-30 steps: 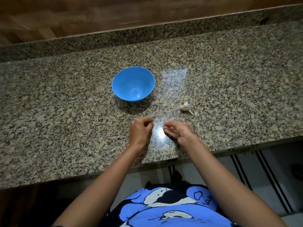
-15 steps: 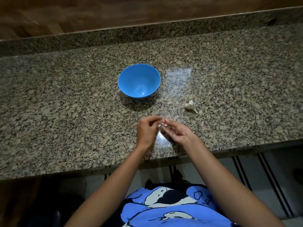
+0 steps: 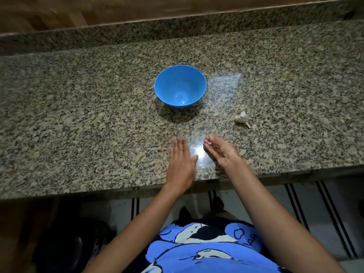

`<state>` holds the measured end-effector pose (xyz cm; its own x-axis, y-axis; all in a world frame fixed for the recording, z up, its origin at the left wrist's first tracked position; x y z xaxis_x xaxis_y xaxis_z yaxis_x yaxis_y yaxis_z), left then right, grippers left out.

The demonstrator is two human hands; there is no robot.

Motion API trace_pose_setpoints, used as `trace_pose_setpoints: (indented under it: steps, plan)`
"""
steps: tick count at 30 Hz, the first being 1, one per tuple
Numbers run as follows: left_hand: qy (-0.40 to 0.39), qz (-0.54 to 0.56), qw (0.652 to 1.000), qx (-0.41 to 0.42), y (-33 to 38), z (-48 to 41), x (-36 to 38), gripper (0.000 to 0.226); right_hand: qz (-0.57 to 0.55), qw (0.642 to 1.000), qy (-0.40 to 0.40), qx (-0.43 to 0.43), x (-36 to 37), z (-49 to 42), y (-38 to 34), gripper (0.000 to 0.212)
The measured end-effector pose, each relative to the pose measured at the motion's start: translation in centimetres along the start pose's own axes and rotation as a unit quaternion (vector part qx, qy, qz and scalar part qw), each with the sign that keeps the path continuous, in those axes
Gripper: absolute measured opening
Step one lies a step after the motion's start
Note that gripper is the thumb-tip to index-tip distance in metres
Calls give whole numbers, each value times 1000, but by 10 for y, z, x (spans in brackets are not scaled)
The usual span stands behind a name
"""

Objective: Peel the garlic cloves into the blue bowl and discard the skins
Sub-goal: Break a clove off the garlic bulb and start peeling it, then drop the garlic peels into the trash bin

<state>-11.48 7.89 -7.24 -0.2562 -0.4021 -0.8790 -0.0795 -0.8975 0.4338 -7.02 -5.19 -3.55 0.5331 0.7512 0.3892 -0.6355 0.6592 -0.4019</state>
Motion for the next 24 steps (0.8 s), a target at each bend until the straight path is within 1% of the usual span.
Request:
trace_pose_setpoints:
  steps: [3, 4, 6, 8, 9, 12, 14, 15, 16, 17, 18, 19, 20, 21, 22, 23, 24]
  plan:
    - [10, 15, 995, 96, -10, 3, -9, 50, -2, 1000, -2, -16, 2, 1, 4, 25]
    - [26, 21, 992, 122, -17, 5, -16, 47, 2, 1000, -1, -19, 3, 2, 6, 25]
    - [74, -16, 980, 186, -29, 14, -27, 41, 15, 1000, 0, -21, 6, 3, 9, 25]
    - [114, -43, 968, 220, -43, 24, -31, 35, 28, 1000, -2, -14, 9, 6, 12, 21]
    - [131, -52, 966, 218, -49, 29, -32, 32, 36, 999, -5, -9, 11, 8, 14, 17]
    - [150, -73, 971, 170, -57, 38, -38, 28, 74, 997, -18, 6, 16, 17, 21, 14]
    - [154, -70, 980, 101, -50, 38, -43, 17, 107, 993, -38, 16, 18, 23, 26, 13]
    - [160, -47, 985, 48, -46, 37, -45, 12, 118, 992, -44, 23, 17, 25, 28, 13]
    - [171, 8, 985, -23, -41, 36, -48, 12, 125, 990, -49, 31, 16, 28, 29, 13]
    - [184, 109, 970, -114, -38, 36, -53, 12, 132, 989, -53, 38, 15, 31, 30, 14]
    - [188, 258, 925, -208, -36, 37, -59, 12, 140, 987, -60, 45, 13, 34, 31, 14]
    - [181, 419, 845, -277, -34, 39, -62, 11, 150, 985, -70, 52, 12, 37, 33, 15]
    - [174, 551, 754, -313, -31, 44, -66, 11, 163, 981, -81, 60, 11, 39, 36, 15]
    - [176, 637, 682, -314, -28, 50, -68, 13, 177, 977, -94, 67, 11, 41, 39, 15]
    - [191, 692, 627, -303, -26, 58, -70, 13, 192, 973, -109, 73, 14, 43, 43, 14]
    - [214, 732, 579, -290, -26, 69, -70, 11, 210, 966, -124, 81, 17, 45, 50, 12]
    - [240, 755, 540, -284, -26, 82, -70, 10, 231, 959, -139, 91, 23, 46, 59, 9]
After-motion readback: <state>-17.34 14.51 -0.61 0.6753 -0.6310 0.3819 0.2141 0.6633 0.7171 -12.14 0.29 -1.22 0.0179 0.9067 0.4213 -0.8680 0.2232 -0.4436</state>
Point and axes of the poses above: each hand's wrist, its own z-axis away from the middle knuckle, its own x-axis out of the palm, y = z × x, the point moved 2 cm from there along -z, towards the middle knuckle, and after that the axes turned 7 degrees about x, right-handed, at the moved point
